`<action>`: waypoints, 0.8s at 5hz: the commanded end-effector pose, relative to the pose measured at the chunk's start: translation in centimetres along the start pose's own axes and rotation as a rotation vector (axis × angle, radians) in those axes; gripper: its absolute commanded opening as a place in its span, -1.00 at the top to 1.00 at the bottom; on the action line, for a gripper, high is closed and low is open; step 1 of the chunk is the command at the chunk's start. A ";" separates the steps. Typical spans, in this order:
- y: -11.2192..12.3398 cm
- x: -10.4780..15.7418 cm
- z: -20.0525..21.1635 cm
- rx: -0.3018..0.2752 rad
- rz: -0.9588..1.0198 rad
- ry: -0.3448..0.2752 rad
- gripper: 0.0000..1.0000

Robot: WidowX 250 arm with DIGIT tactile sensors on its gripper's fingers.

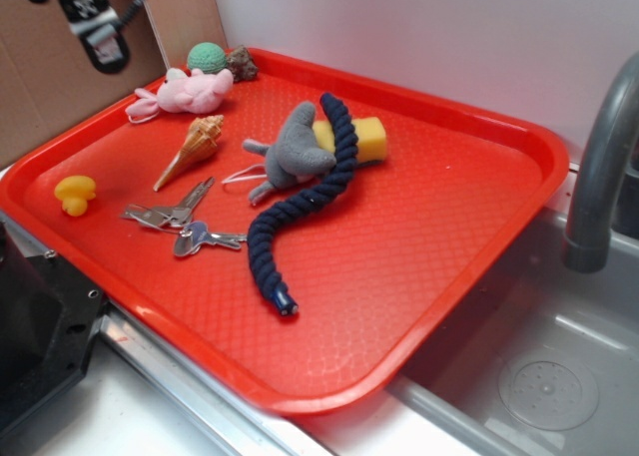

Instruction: Grab the pink bunny.

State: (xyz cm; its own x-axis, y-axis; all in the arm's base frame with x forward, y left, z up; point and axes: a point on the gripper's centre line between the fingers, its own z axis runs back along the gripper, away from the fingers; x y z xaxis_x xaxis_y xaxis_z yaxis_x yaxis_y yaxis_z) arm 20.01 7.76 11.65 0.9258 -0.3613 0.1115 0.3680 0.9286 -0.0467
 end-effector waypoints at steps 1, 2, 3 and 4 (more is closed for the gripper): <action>2.9 3.3 -2.0 0.128 -0.127 -0.029 -1.00; 3.6 4.7 -4.0 0.109 -0.158 -0.025 -1.00; 4.2 5.1 -5.7 0.164 -0.180 -0.030 -1.00; 5.3 4.9 -6.9 0.239 -0.149 -0.011 -1.00</action>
State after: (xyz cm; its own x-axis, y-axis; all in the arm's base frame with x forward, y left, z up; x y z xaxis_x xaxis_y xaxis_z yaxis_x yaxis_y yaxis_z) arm 26.48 10.40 4.96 0.8679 -0.4847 0.1091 0.4618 0.8680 0.1826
